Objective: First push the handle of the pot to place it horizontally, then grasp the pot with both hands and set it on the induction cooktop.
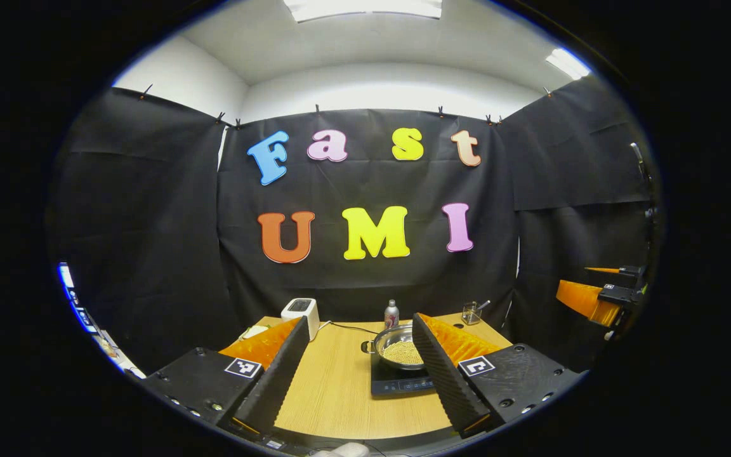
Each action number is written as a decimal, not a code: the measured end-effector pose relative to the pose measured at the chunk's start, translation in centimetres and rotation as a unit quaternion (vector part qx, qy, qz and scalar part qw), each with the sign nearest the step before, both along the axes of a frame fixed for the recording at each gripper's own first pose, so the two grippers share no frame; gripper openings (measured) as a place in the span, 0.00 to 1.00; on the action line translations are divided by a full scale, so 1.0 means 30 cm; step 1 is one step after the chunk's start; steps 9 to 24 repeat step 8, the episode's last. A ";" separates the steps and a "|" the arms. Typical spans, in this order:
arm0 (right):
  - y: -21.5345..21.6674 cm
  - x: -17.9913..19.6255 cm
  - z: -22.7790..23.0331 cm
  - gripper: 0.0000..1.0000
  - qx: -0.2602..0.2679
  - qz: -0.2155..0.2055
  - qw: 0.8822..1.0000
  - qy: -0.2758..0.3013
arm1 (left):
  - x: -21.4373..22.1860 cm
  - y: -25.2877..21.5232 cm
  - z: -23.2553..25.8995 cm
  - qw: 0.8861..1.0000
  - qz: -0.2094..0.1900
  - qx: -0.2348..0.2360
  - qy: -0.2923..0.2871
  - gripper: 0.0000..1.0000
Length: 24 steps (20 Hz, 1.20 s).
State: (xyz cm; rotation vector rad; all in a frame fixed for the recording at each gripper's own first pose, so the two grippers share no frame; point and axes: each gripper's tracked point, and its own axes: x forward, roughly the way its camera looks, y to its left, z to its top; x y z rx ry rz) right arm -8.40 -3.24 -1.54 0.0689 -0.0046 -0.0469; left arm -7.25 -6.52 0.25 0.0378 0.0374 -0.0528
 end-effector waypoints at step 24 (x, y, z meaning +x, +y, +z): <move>-0.010 0.005 0.002 1.00 0.000 -0.007 1.000 0.005 | 0.012 0.002 0.014 1.000 -0.004 -0.003 -0.002 0.97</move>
